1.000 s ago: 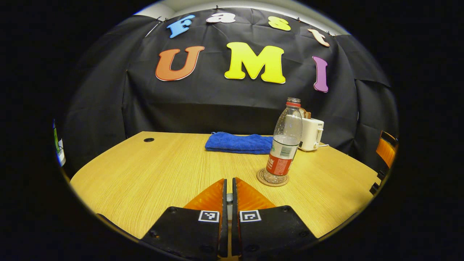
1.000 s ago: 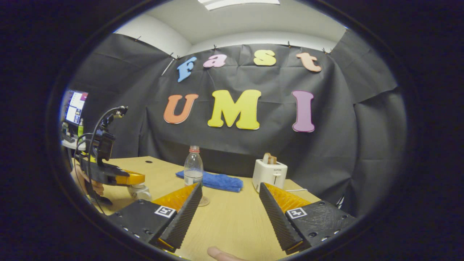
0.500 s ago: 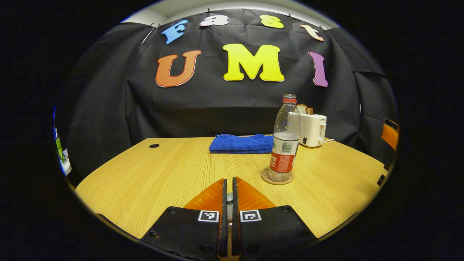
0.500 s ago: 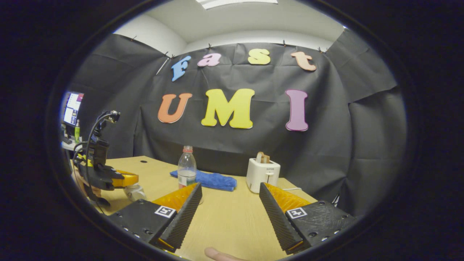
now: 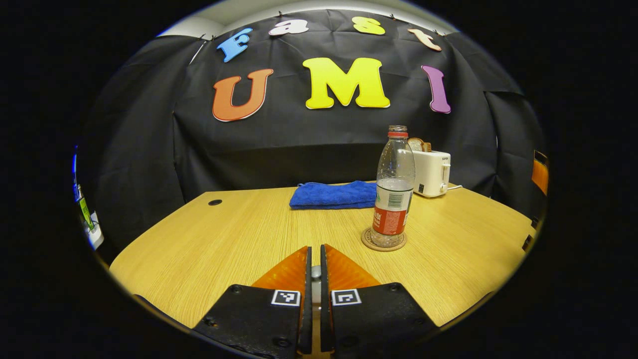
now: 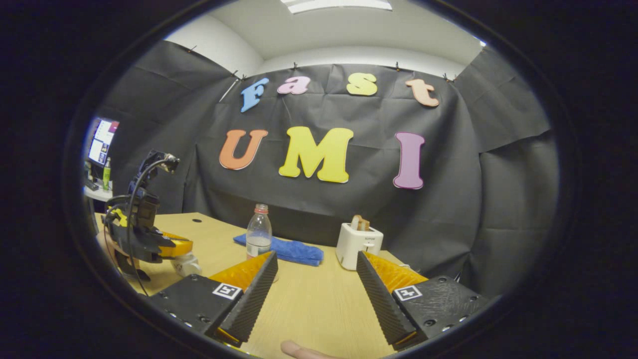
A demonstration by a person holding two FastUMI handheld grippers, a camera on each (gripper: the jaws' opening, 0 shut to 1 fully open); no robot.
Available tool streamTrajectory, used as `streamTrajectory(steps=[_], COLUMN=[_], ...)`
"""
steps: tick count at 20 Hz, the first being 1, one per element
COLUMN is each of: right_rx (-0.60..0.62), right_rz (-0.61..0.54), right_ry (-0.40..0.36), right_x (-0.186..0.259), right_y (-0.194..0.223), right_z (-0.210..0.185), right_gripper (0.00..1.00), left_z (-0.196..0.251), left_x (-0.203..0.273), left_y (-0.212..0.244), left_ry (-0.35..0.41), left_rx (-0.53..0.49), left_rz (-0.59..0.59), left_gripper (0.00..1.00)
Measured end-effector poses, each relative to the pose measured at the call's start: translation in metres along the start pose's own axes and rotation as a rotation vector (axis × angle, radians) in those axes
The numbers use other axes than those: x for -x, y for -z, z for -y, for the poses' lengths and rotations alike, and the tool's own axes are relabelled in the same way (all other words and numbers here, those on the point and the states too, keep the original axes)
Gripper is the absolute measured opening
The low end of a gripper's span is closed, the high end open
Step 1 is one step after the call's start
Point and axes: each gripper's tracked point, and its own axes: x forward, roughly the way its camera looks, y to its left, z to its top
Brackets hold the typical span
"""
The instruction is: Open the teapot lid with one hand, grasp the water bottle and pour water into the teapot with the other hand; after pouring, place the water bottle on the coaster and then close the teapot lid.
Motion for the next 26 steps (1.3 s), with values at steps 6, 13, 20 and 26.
streamTrajectory(steps=[6,13,20,26], right_rx=[-0.003,0.000,-0.056,-0.045], right_rz=[-0.002,0.009,-0.001,-0.040], right_ry=[0.008,0.014,0.041,0.097], right_x=[-0.002,0.001,0.017,0.030], right_y=[0.002,-0.003,-0.022,-0.028], right_z=[0.003,0.006,0.016,0.026], right_gripper=[0.98,0.97,0.98,0.97], left_z=[0.001,0.007,0.015,0.020], left_x=[0.002,0.014,0.075,0.123], left_y=[-0.003,-0.016,-0.082,-0.105], left_ry=[0.032,0.065,0.047,-0.007], left_rx=[0.079,0.162,0.127,0.086], left_rz=[-0.011,-0.011,0.131,0.188], left_gripper=[0.23,0.47,0.85,0.97])
